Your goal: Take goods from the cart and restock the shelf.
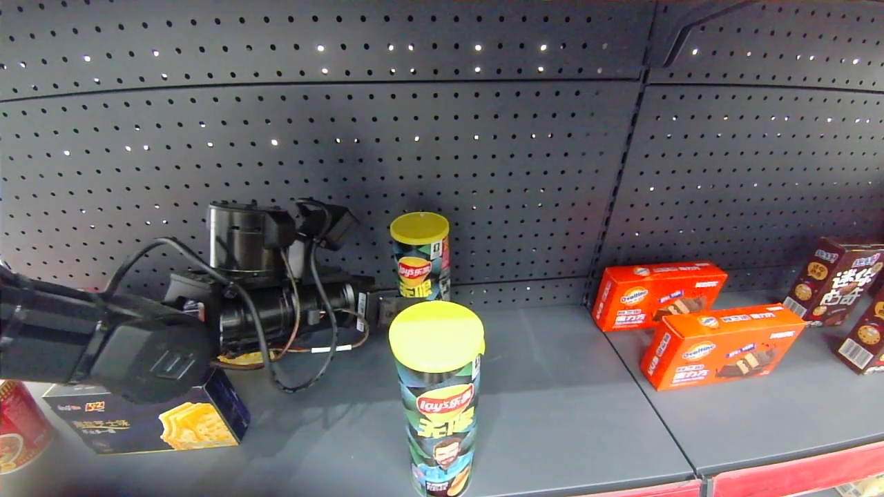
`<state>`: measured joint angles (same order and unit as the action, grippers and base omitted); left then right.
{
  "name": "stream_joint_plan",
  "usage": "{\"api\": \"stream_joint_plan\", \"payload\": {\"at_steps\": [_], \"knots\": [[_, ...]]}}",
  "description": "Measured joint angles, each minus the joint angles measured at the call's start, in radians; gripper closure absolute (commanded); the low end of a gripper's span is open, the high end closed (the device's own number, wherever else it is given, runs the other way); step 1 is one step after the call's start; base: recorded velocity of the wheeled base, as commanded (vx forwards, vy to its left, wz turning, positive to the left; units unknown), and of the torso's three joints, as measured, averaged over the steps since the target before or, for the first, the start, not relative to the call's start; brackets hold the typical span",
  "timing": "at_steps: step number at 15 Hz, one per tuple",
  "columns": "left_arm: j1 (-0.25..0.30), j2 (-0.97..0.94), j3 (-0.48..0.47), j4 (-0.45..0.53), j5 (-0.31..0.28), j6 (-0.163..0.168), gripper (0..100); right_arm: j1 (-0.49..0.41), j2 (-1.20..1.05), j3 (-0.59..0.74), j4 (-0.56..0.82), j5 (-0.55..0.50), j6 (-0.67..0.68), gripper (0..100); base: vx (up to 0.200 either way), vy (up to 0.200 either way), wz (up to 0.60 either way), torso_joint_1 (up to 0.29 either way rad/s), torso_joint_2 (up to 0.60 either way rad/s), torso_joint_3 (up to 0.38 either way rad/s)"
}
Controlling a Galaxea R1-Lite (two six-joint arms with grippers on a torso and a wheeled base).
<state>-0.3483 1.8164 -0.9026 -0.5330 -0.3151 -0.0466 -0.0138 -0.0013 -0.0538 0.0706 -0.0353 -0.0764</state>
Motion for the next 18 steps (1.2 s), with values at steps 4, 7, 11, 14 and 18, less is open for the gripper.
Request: {"api": "stream_joint_plan", "payload": {"at_steps": [4, 7, 11, 14, 18], "knots": [[0.066, -0.143, 0.101, 0.001, -0.003, -0.001, 0, 0.000, 0.000, 0.000, 0.000, 0.000, 0.000, 0, 0.000, 0.000, 0.00, 0.000, 0.00, 0.000], [0.098, -0.241, 0.141, 0.006, -0.004, -0.006, 0, 0.000, 0.000, 0.000, 0.000, 0.000, 0.000, 0, 0.000, 0.000, 0.00, 0.000, 0.00, 0.000], [0.155, -0.404, 0.164, 0.043, 0.002, -0.016, 0, 0.000, 0.000, 0.000, 0.000, 0.000, 0.001, 0, 0.000, 0.000, 0.00, 0.000, 0.00, 0.000], [0.181, -0.557, 0.180, 0.084, 0.056, -0.050, 0, 0.000, 0.000, 0.000, 0.000, 0.000, -0.001, 0, 0.000, 0.000, 0.00, 0.000, 0.00, 0.000], [0.190, -0.798, 0.248, 0.094, 0.195, -0.059, 0, 0.000, 0.000, 0.000, -0.003, 0.003, -0.030, 0, 0.000, 0.000, 0.00, 0.000, 0.00, 0.000]]}}
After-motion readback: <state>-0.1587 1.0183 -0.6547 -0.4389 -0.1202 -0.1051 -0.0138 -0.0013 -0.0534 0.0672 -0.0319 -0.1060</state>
